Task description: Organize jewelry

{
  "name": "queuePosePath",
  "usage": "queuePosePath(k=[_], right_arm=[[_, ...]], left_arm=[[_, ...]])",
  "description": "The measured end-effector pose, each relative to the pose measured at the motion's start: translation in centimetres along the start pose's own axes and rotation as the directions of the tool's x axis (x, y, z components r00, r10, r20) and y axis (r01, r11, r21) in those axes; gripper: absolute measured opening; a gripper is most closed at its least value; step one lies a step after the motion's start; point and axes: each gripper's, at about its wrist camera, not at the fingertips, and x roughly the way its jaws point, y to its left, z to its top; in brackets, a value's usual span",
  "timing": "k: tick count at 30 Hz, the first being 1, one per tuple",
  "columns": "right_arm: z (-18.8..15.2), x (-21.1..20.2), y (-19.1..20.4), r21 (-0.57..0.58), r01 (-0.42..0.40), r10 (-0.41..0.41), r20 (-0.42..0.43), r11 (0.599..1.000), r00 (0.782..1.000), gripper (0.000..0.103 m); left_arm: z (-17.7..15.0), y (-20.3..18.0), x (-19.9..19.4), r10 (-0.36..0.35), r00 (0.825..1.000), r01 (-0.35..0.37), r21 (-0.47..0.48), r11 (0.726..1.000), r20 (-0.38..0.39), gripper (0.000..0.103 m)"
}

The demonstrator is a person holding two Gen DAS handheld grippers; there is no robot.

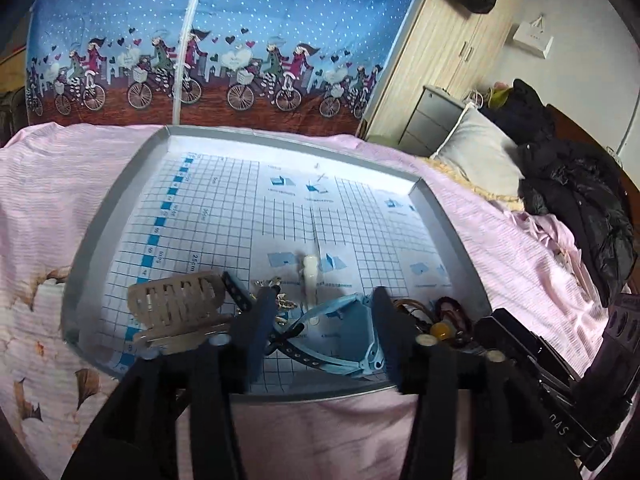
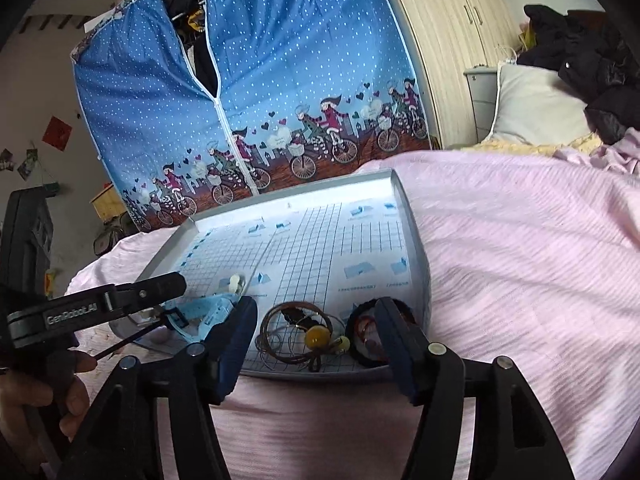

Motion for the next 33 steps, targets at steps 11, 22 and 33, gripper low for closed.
queuePosePath(k=[11,22,33], right_arm=[[2.4,-4.7,1.5,-0.055,-0.001,0.008,0.129,0.999,0.992,0.102],[2.4,-9.6,4.9,-0.149,-0.001,0.035,0.225,0.989,0.974,0.103],[0.8,-14.7,8.9,-0.223,-0.013,0.078,0.288,0.975,0.954,0.103]], left_arm=[[0.5,-1.5,-7.8,0.015,0.973,-0.019,0.015,1.0,0.229,0.102],[-1.4,-2.6,-16.6,0.079,0.926,-0.105,0.051,0.993,0.37,0.102],[-5.8,-2.9,-21.9,0.125,0.898,-0.172,0.075,0.982,0.421,0.102]])
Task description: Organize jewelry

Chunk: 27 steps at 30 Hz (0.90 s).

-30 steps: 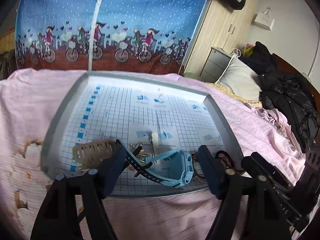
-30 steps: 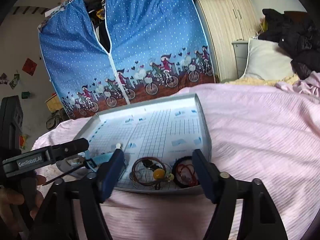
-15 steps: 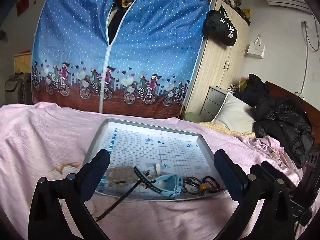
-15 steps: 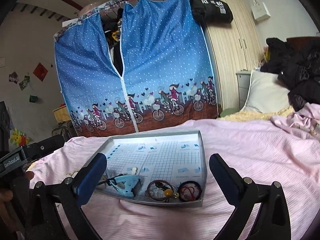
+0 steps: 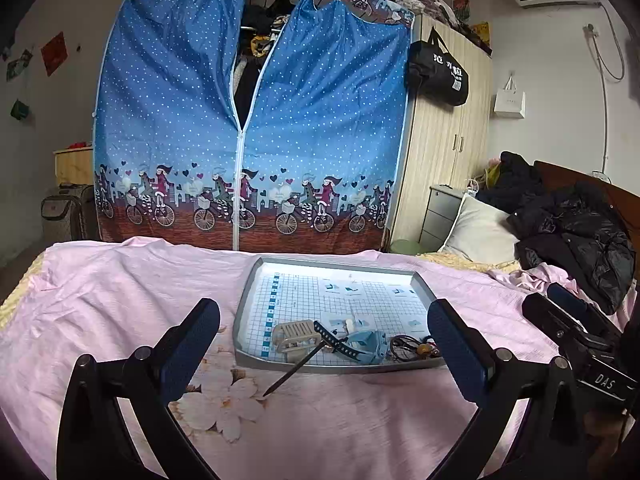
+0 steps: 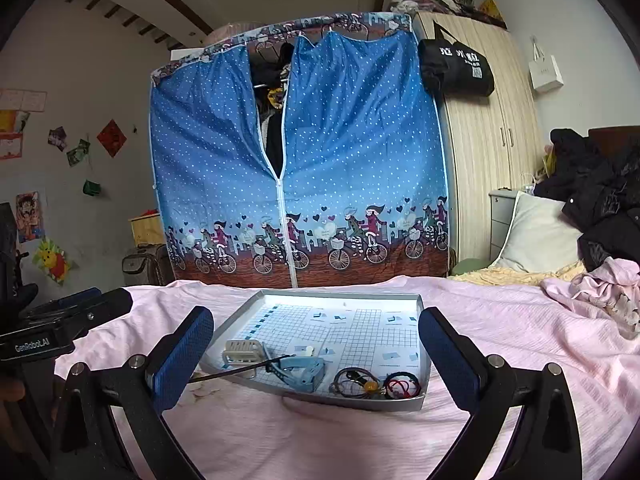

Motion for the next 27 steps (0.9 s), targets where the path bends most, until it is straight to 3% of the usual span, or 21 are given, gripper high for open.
queuePosePath(k=[16,27], right_arm=[[-2.0,-6.0,3.3,-0.028,0.035,-0.034,0.029,0.999,0.999,0.103],[-4.5,-10.1,4.6,-0.03,0.047,-0.047,-0.002,0.998,0.999,0.103]], left_arm=[[-3.4,-0.4,-8.0,0.035,0.996,-0.037,0.025,0.999,0.077,0.102],[-7.4,-1.6,-12.0,0.029,0.999,-0.03,0.028,0.999,0.034,0.102]])
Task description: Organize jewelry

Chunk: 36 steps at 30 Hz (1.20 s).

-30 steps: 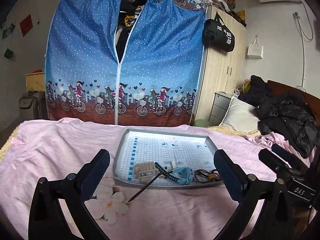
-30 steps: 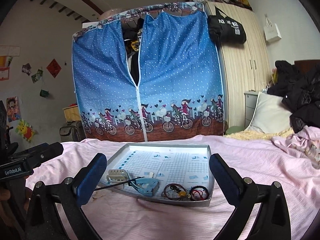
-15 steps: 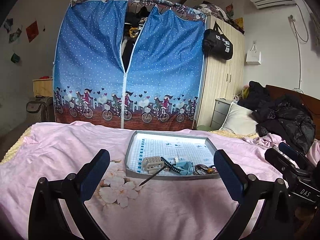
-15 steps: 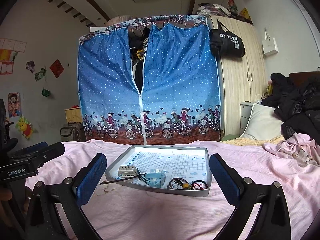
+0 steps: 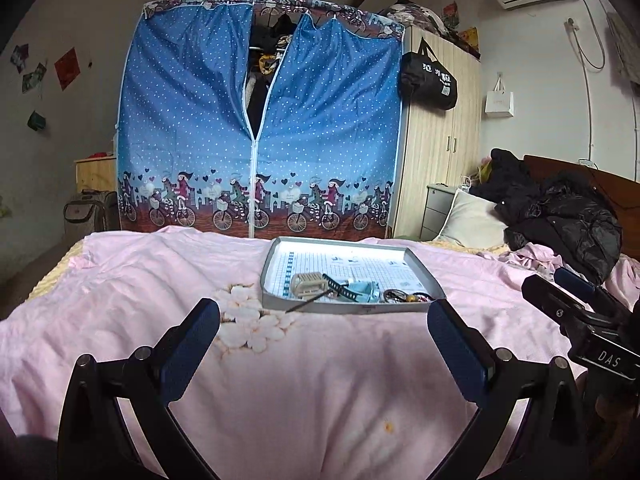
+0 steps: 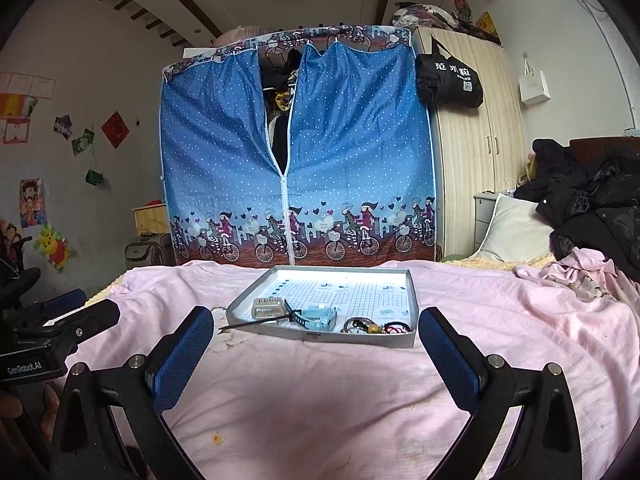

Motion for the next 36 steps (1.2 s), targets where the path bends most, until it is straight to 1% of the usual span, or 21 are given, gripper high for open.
queuePosePath(k=[5,9,16,36], right_arm=[[-1.0,-1.0,0.5,-0.017,0.013,-0.014,-0.013,1.0,1.0,0.103],[-1.4,-0.8,0.5,-0.02,0.02,-0.021,-0.021,1.0,1.0,0.103],[-2.0,-0.4,0.1,-0.01,0.027,-0.028,-0.038,1.0,0.999,0.103],[-1.9,-0.7,0.0,-0.008,0.04,-0.04,-0.026,0.999,0.999,0.103]], left_arm=[[-0.4,-0.1,-0.5,-0.006,1.0,0.006,-0.019,1.0,-0.006,0.102],[-0.4,-0.1,-0.6,-0.003,1.0,0.003,-0.023,1.0,0.0,0.102],[-0.9,0.3,0.1,0.0,1.0,-0.001,-0.022,1.0,-0.028,0.102],[-1.4,0.2,0.3,0.009,0.999,-0.009,-0.002,1.0,-0.034,0.102]])
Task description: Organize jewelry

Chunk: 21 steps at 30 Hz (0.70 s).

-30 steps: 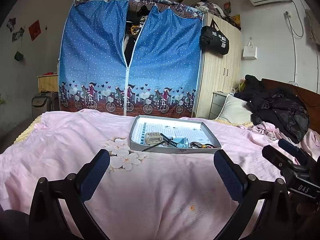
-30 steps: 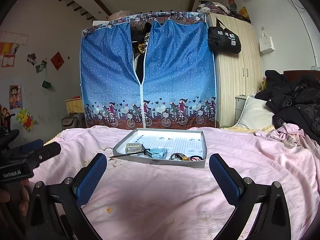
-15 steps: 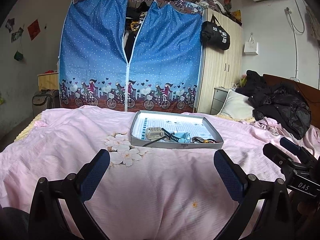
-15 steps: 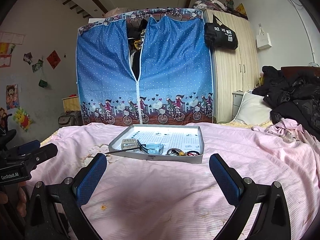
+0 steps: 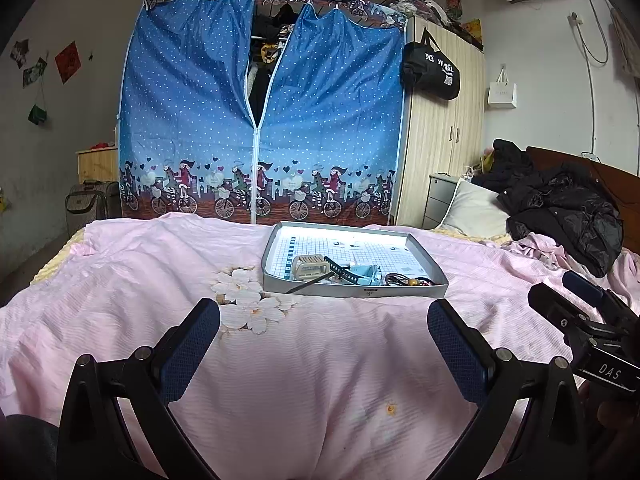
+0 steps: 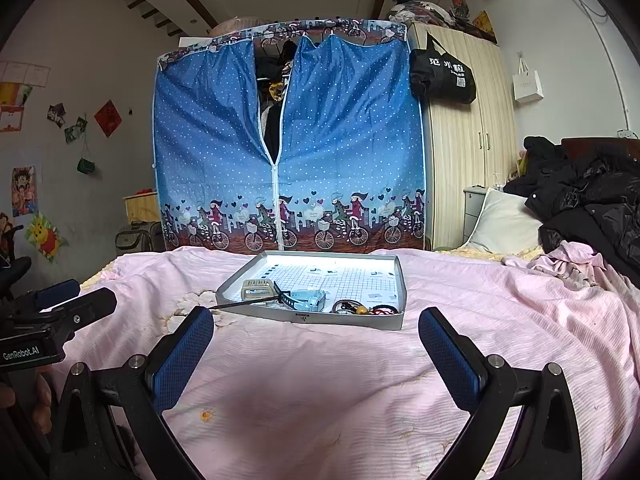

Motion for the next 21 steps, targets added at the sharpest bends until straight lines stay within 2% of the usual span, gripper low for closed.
queuePosePath(k=[21], right_arm=[[-0.03,0.01,0.11,-0.002,-0.001,0.001,-0.003,1.0,1.0,0.103]], left_arm=[[-0.18,-0.01,-0.07,-0.001,1.0,0.001,0.008,1.0,0.003,0.102]])
